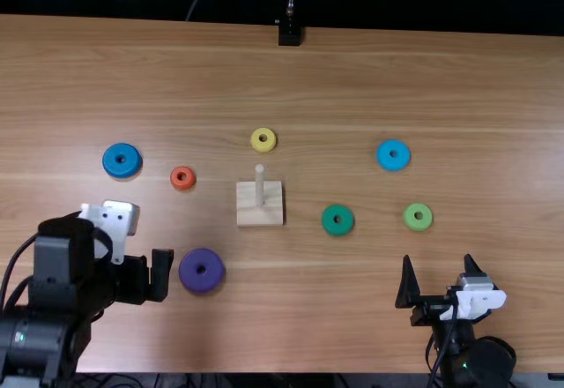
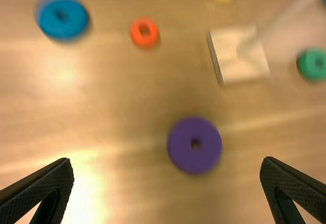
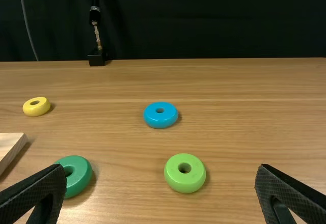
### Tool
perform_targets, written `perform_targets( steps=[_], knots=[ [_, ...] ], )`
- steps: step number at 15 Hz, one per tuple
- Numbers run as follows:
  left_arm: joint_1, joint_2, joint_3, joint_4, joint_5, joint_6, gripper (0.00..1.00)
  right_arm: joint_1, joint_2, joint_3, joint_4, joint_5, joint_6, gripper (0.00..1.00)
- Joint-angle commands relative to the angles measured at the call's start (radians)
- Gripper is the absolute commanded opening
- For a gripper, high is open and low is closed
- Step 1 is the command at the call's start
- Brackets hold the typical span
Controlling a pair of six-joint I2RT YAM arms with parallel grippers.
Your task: Build the Hanoi tower: stack the rings onto the peg from bottom to top in this color order: purple, dark blue, light blue, dark green, light green, yellow, orange.
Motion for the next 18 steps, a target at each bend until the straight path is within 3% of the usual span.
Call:
perform_targets(
  steps=[1,2,4,5,8,10,15,18],
  knots=[
    [-0.007,0.074,0.044,-0.023,0.058,0.070,1.00,-0.006,-0.013,-0.042,-0.082,-0.014,0.007,1.00],
    [-0.024,0.123,0.044,-0.027,0.058,0.114,1.00,-0.006,-0.013,-0.042,-0.082,-0.014,0.005,1.00],
    [-0.131,0.222,0.039,-0.031,0.032,0.144,1.00,-0.006,-0.013,-0.042,-0.082,-0.014,0.005,1.00],
    [-0.177,0.262,0.038,-0.029,-0.001,0.146,1.00,-0.006,-0.013,-0.042,-0.082,-0.014,0.005,1.00],
    [-0.289,0.334,0.032,-0.023,-0.148,0.146,1.00,-0.006,-0.013,-0.042,-0.082,-0.014,0.005,1.00],
    [-0.324,0.367,0.021,-0.007,-0.199,0.144,1.00,-0.006,-0.013,-0.042,-0.082,-0.014,0.007,1.00],
    [-0.361,0.468,0.000,0.006,-0.207,0.140,1.00,-0.006,-0.013,-0.042,-0.082,-0.014,0.007,1.00],
    [-0.407,0.503,-0.003,0.113,-0.207,0.137,1.00,-0.006,-0.013,-0.042,-0.082,-0.014,0.007,1.00]
  ],
)
